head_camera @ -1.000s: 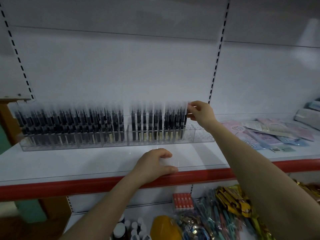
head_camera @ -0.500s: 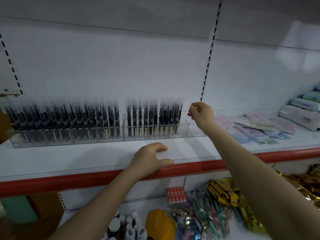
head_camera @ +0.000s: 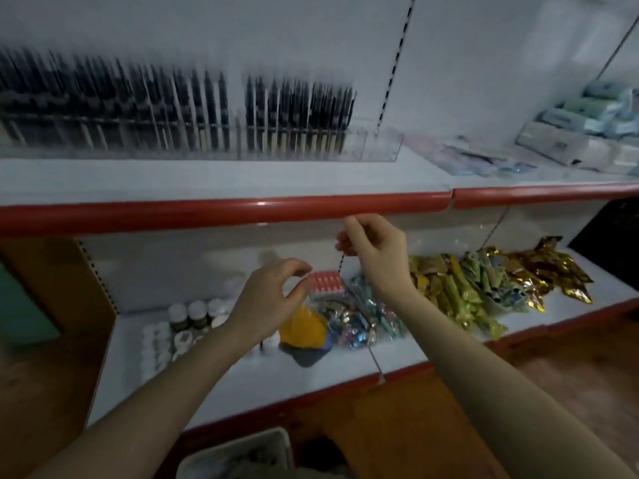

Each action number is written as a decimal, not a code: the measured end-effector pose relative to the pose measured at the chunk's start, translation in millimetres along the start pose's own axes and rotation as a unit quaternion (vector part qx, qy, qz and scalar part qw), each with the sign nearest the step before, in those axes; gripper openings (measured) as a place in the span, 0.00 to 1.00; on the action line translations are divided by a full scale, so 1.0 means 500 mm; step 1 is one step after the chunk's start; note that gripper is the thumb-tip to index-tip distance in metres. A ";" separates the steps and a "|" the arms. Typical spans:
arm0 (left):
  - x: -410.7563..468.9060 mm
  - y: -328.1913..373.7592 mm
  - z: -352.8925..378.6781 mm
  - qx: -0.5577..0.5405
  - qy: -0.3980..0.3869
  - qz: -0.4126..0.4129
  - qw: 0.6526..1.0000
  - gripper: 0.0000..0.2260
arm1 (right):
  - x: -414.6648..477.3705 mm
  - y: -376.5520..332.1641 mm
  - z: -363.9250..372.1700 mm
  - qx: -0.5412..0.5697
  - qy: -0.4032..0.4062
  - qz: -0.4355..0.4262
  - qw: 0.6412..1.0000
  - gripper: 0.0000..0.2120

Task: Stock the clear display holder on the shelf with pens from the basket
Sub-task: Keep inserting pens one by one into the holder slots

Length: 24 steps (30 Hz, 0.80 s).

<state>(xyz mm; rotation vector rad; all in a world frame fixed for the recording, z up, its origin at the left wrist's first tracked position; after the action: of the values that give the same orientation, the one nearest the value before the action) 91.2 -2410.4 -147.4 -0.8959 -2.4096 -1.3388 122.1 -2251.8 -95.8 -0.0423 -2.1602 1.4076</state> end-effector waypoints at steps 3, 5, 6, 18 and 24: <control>-0.121 -0.107 0.047 -0.020 -0.111 -0.124 0.986 0.10 | -0.122 0.095 0.056 -0.041 -0.092 0.071 0.992 0.08; -0.207 -0.180 0.075 -0.023 -0.158 -0.190 0.969 0.11 | -0.195 0.174 0.097 -0.071 -0.134 0.134 0.979 0.09; -0.251 -0.216 0.088 -0.016 -0.183 -0.220 0.958 0.12 | -0.229 0.216 0.117 -0.079 -0.149 0.167 0.971 0.08; -0.662 -0.579 0.274 0.067 -0.375 -0.351 0.855 0.05 | -0.611 0.632 0.351 -0.197 -0.370 0.406 0.812 0.11; -0.698 -0.703 0.388 0.104 -0.405 -0.325 0.848 0.13 | -0.675 0.774 0.431 -0.291 -0.499 0.350 0.737 0.10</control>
<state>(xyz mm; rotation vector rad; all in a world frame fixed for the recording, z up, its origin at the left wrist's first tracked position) 162.7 -2524.5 -662.1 -0.6809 -3.6857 -0.8957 204.7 -2364.6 -634.5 -0.4761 -3.7453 1.0986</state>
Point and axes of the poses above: each hand's wrist, its own x-axis towards the middle knuckle, its own z-axis out of the palm, y = z × x, the point moved 3 cm from there along x, towards the middle knuckle, and after that the axes turned 1 degree about -x, right-handed, at the moved point
